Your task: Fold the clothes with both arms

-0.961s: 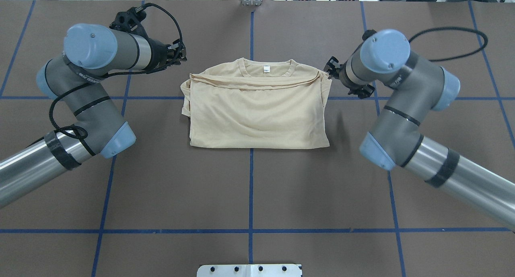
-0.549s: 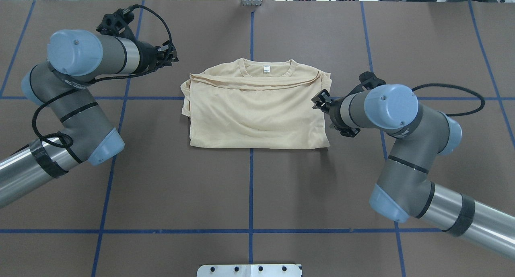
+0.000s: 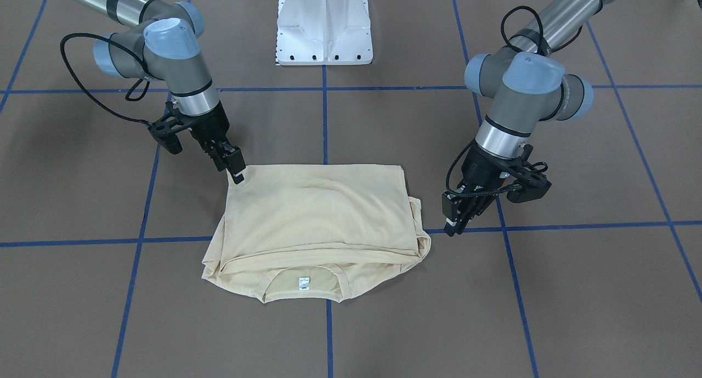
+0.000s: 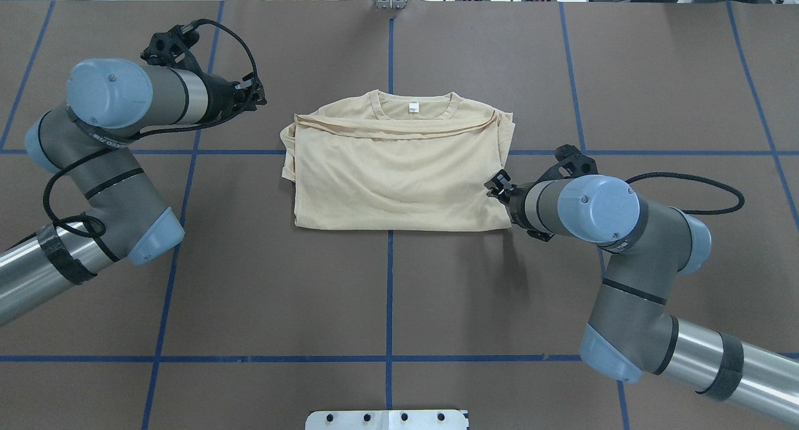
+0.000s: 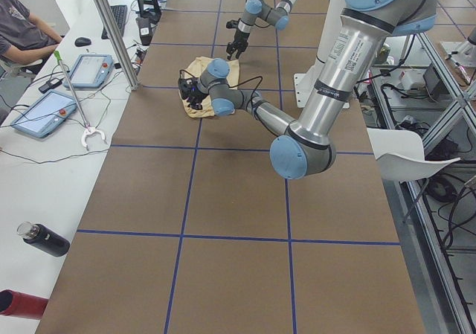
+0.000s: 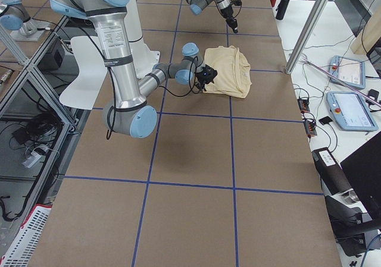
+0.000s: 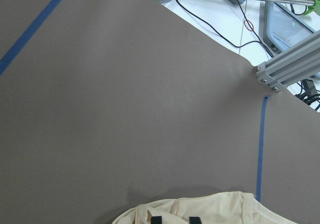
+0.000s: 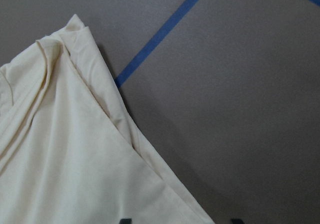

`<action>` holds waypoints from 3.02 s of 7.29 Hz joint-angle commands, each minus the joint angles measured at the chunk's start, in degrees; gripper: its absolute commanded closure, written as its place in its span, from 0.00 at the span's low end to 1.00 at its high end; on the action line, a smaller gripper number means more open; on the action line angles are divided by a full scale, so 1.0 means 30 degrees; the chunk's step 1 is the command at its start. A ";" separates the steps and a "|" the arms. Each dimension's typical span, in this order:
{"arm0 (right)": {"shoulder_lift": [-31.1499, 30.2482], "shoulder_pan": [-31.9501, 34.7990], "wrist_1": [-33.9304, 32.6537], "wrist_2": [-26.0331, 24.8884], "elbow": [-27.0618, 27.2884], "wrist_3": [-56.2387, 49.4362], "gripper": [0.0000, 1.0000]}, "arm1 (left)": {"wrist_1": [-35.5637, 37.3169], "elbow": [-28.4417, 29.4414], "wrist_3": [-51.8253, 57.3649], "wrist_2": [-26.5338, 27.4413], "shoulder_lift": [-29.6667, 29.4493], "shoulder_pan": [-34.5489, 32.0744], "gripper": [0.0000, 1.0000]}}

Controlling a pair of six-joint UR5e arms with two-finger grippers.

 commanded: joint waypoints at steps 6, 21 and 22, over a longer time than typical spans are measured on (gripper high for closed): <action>-0.0295 -0.0578 -0.0394 -0.0106 0.0236 -0.0001 1.00 | -0.0127 0.0453 0.0030 0.0421 -0.0016 0.0101 0.70; 0.0722 0.0519 -0.7278 0.0410 0.4499 -0.1625 0.00 | 0.6521 -0.5524 -0.3573 0.0356 0.1215 0.5894 0.62; 0.0933 0.1551 -0.7278 0.0798 0.3790 -0.3208 0.00 | 0.6697 -0.5349 -0.3747 0.0536 0.1156 0.6482 0.61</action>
